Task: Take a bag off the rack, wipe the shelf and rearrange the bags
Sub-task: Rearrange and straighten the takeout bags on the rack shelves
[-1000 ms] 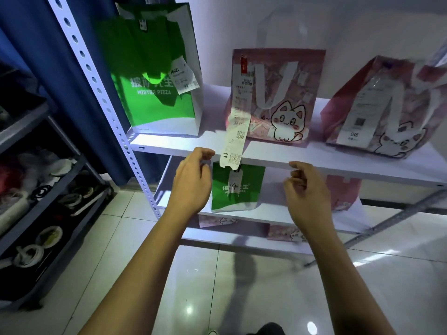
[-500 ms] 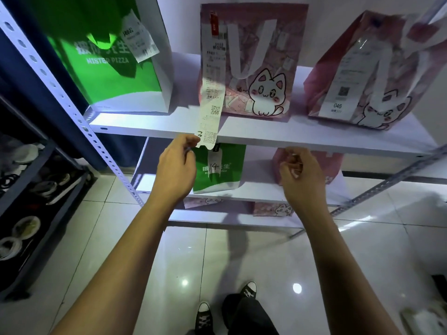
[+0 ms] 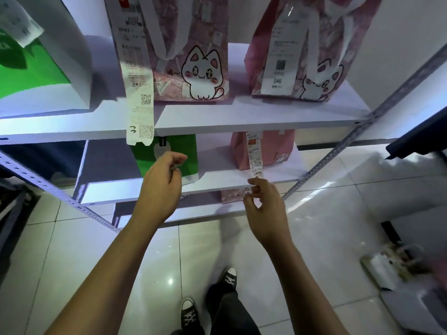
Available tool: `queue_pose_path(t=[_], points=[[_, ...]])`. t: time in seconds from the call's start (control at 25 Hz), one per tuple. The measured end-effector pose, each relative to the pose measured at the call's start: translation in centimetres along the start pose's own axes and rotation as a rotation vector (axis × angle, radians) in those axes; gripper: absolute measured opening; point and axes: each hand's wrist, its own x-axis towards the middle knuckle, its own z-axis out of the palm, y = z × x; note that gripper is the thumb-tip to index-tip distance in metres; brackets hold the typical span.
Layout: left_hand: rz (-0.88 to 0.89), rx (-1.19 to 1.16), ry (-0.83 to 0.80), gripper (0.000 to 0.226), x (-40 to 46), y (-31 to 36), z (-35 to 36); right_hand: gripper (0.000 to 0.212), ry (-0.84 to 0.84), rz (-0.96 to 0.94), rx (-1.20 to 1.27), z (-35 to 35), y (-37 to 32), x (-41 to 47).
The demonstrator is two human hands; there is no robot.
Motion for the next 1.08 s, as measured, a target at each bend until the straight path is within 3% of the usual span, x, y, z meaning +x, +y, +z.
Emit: queue_pose_path(t=[0.28,0.56,0.8,1.08], points=[[0.043,-0.051,-0.117,0.032,-1.6,1.8,4.6,0.030,0.091,0.097,-0.020,-3.3,3.6,-2.3],[-0.027,-0.061,-0.094,0.034,-2.9,2.5,8.5,0.030,0.061,0.100,-0.018,-5.9,6.8,-0.6],[-0.101,-0.087,-0.098,0.033,-0.2,3.4,16.2,0.028,0.030,0.104,-0.020,-7.6,12.2,6.9],[-0.188,-0.035,-0.091,0.039,7.7,-0.4,26.4,0.037,-0.020,0.051,-0.096,-5.2,20.2,20.8]])
